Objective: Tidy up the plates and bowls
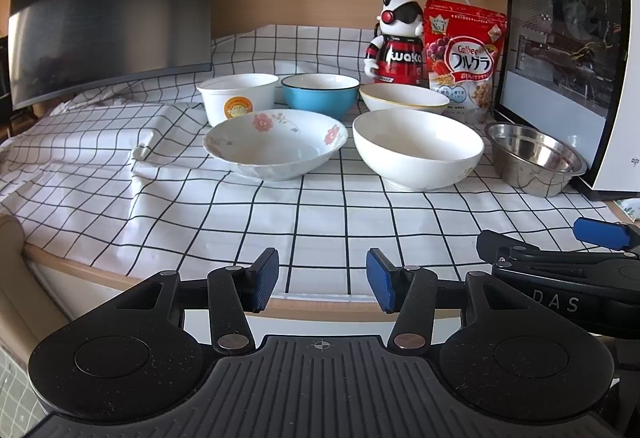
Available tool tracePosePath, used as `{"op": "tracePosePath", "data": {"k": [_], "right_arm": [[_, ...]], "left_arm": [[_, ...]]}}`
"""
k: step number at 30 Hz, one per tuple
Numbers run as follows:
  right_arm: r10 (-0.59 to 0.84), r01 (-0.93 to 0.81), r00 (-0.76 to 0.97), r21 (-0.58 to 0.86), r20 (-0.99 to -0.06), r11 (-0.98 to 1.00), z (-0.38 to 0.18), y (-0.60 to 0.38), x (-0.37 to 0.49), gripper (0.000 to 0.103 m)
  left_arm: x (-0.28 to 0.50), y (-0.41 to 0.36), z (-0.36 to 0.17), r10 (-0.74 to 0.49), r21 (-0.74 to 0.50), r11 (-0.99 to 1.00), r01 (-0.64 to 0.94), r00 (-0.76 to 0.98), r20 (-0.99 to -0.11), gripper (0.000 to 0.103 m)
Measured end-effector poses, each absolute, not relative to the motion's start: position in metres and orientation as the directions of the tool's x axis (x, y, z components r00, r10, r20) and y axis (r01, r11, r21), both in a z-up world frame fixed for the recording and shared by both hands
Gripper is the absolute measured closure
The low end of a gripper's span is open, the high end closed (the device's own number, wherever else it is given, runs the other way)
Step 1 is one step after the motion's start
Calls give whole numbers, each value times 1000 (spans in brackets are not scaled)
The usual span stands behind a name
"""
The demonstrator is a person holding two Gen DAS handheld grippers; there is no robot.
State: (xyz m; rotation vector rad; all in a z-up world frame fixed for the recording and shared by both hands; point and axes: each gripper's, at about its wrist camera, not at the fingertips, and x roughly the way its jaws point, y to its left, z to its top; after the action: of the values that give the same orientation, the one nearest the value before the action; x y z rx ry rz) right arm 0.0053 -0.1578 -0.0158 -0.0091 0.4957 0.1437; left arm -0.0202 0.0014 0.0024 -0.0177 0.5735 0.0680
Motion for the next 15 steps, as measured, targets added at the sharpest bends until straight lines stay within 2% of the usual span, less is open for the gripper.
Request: {"op": "tracePosePath", "data": {"k": [15], "right_arm": [[135, -137, 867, 30, -480, 990, -19, -158, 9, 2]], "left_arm": [[-17, 2, 1, 58, 2, 998, -68, 833, -550, 49]]}}
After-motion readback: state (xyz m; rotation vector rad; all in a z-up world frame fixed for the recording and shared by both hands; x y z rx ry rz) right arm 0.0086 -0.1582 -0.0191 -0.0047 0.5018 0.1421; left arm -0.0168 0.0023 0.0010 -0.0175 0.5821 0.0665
